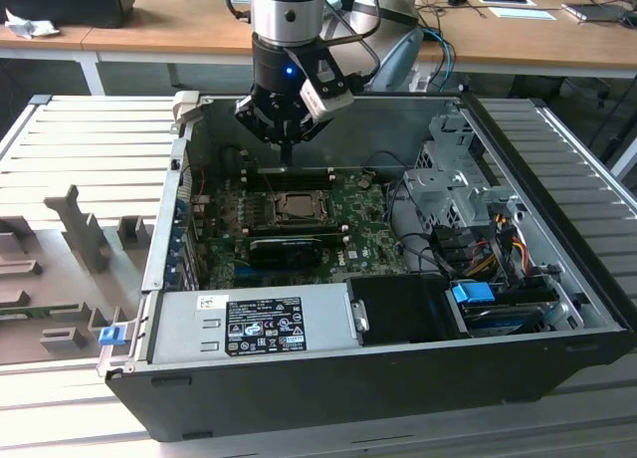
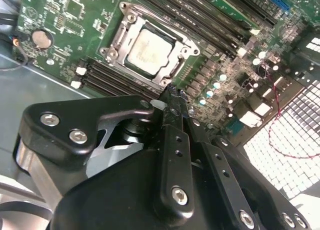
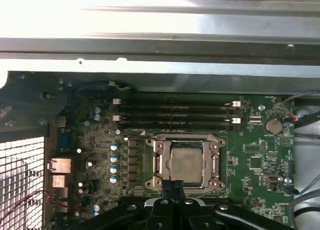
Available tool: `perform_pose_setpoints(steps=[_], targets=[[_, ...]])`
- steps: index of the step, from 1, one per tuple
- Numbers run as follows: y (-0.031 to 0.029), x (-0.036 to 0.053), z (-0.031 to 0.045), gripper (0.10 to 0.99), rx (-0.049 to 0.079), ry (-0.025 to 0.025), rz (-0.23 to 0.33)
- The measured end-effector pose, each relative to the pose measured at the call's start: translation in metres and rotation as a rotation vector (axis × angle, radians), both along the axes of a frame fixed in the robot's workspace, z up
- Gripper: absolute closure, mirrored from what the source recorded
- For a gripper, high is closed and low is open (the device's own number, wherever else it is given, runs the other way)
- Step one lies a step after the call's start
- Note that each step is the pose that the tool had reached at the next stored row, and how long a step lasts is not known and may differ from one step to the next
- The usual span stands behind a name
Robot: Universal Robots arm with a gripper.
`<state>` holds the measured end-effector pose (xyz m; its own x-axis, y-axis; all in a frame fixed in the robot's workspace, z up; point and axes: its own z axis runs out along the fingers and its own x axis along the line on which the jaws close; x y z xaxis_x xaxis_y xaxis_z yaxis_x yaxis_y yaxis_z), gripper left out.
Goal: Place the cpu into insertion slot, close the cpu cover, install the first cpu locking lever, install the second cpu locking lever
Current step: 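Install the first cpu locking lever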
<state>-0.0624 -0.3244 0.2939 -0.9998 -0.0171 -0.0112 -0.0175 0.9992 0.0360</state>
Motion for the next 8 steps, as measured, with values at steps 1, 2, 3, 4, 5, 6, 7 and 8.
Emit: perform_pose_setpoints(steps=[1, 2, 3, 4, 5, 6, 7, 8], targets=[[0.0000, -0.0018, -0.0009, 0.980, 0.000, -0.0001, 0.000], [0.0000, -0.0031, -0.0018, 0.980, 0.000, 0.0001, 0.000], [0.0000, -0.0041, -0.0030, 0.980, 0.000, 0.0000, 0.000], [0.0000, -0.0051, -0.0048, 0.980, 0.001, 0.0000, 0.000], [0.0000, -0.0057, -0.0060, 0.980, 0.002, 0.0000, 0.000], [0.0000, -0.0057, -0.0064, 0.980, 0.002, 0.0001, 0.000], [-0.0001, -0.0058, -0.0066, 0.980, 0.002, 0.0002, 0.000], [-0.0001, -0.0061, -0.0069, 0.980, 0.002, 0.0001, 0.000]])
